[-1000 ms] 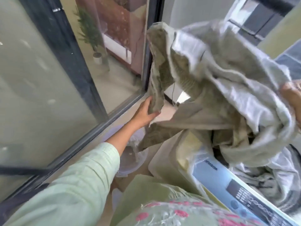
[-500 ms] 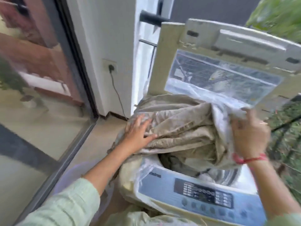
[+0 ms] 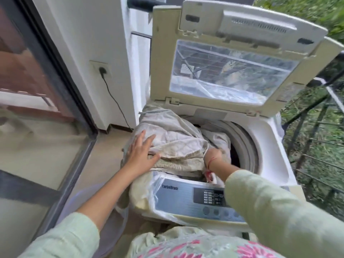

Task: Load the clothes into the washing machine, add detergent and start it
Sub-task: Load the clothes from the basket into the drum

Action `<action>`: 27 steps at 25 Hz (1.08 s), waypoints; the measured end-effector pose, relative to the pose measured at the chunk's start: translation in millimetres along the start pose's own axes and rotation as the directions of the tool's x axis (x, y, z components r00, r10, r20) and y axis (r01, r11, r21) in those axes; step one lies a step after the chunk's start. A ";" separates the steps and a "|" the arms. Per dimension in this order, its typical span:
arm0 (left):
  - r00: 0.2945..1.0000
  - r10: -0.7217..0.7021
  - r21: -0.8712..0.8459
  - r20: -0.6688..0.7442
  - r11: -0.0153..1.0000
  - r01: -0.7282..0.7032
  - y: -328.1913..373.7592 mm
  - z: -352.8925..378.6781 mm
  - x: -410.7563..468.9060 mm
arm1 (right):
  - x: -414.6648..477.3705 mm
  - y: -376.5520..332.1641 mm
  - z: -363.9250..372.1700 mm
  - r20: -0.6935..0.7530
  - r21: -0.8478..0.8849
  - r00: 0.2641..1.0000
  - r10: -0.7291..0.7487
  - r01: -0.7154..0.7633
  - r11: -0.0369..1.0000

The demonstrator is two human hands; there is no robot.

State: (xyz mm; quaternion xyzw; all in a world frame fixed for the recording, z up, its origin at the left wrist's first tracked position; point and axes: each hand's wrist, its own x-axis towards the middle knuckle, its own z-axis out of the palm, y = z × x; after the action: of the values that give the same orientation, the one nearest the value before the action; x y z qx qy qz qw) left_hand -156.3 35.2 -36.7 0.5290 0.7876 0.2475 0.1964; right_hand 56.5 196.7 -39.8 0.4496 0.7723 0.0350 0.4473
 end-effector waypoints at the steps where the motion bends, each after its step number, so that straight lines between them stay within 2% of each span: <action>1: 0.998 -0.041 -0.108 -0.039 0.994 0.036 -5.9 -4.4 -3.6 | -4.0 7.7 -10.5 0.003 0.051 1.000 -0.021 0.021 0.998; 2: 0.993 -0.091 -0.207 -0.074 0.976 0.073 -15.6 -8.7 -8.6 | -6.3 18.0 -21.2 -0.021 0.116 0.999 -0.038 0.041 0.992; 3: 0.983 -0.154 -0.271 -0.104 0.955 0.121 -29.0 -12.5 -15.3 | -10.9 26.2 -35.7 -0.148 0.176 0.989 0.005 0.021 0.984; 4: 0.968 -0.220 -0.286 -0.124 0.942 0.177 -43.9 -14.9 -22.5 | -16.8 30.5 -51.5 -0.351 0.272 0.934 0.069 0.032 0.962; 5: 0.951 -0.280 -0.265 -0.127 0.934 0.240 -61.3 -16.7 -30.8 | -22.1 25.8 -69.3 -0.526 0.377 0.846 0.091 0.136 0.916; 6: 0.938 -0.326 -0.223 -0.114 0.929 0.296 -76.7 -18.4 -38.2 | -31.7 9.8 -87.6 -0.638 0.435 0.769 0.026 0.332 0.837; 7: 0.930 -0.356 -0.172 -0.089 0.925 0.338 -91.1 -18.8 -44.8 | -42.3 -17.5 -106.0 -0.673 0.446 0.733 -0.101 0.511 0.735; 8: 0.927 -0.371 -0.118 -0.051 0.924 0.363 -102.8 -19.8 -50.5 | -48.5 -50.7 -121.7 -0.660 0.423 0.718 -0.224 0.600 0.679; 10: 0.922 -0.383 -0.062 0.045 0.921 0.386 -119.8 -23.0 -57.4 | -52.6 -122.8 -132.6 -0.530 0.333 0.780 -0.331 0.551 0.765; 12: 0.916 -0.388 -0.040 0.103 0.918 0.394 -126.9 -22.0 -57.9 | -50.1 -165.7 -128.8 -0.481 0.292 0.842 -0.242 0.414 0.862; 13: 0.909 -0.396 -0.025 0.128 0.915 0.402 -128.5 -20.5 -56.2 | -49.4 -172.9 -124.6 -0.522 0.284 0.834 -0.180 0.368 0.885; 14: 0.904 -0.403 -0.016 0.146 0.912 0.409 -128.2 -18.3 -52.1 | -49.6 -172.0 -120.1 -0.604 0.277 0.785 -0.137 0.369 0.887; 16: 0.917 -0.371 -0.079 0.143 0.920 0.385 -121.2 -12.2 -38.9 | -51.9 -159.4 -106.5 -0.754 0.248 0.641 -0.145 0.481 0.841; 18: 0.957 -0.286 -0.325 0.058 0.901 0.289 -100.8 -11.8 -24.2 | -60.2 -138.3 -92.4 -0.839 0.176 0.498 -0.217 0.627 0.758; 19: 0.967 -0.256 -0.475 0.002 0.851 0.226 -84.7 -16.0 -17.7 | -64.9 -123.8 -85.2 -0.870 0.177 0.447 -0.207 0.676 0.715; 20: 0.979 -0.200 -0.578 -0.042 0.804 0.139 -64.2 -19.5 -10.8 | -69.4 -102.0 -79.8 -0.903 0.215 0.406 -0.141 0.711 0.670; 21: 0.992 -0.107 -0.601 -0.070 0.798 0.044 -41.3 -22.6 -5.7 | -74.3 -74.5 -75.7 -0.930 0.263 0.365 -0.036 0.733 0.628; 22: 0.998 0.009 -0.536 -0.056 0.843 -0.038 -12.6 -25.0 -1.7 | -78.4 -42.9 -70.6 -0.942 0.307 0.326 0.084 0.731 0.610; 23: 0.993 0.121 -0.377 -0.005 0.919 -0.114 17.9 -21.8 3.5 | -83.6 -9.3 -64.5 -0.939 0.341 0.284 0.193 0.702 0.626; 24: 0.980 0.189 -0.146 0.070 0.973 -0.177 47.7 -14.0 9.4 | -87.4 23.3 -56.5 -0.927 0.376 0.252 0.280 0.655 0.656; 25: 0.967 0.204 0.064 0.152 0.974 -0.215 76.1 -0.5 18.9 | -88.4 54.2 -45.7 -0.903 0.429 0.248 0.352 0.584 0.689; 27: 0.952 0.177 0.299 0.249 0.921 -0.250 113.5 36.2 40.0 | -74.2 94.0 -19.9 -0.853 0.522 0.277 0.443 0.406 0.750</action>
State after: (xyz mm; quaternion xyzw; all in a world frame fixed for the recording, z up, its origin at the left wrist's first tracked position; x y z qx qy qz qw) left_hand -66.6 115.2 0.3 0.6611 0.7288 0.0744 0.1623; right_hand 118.9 205.5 63.9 0.4692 0.8290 0.0283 -0.3029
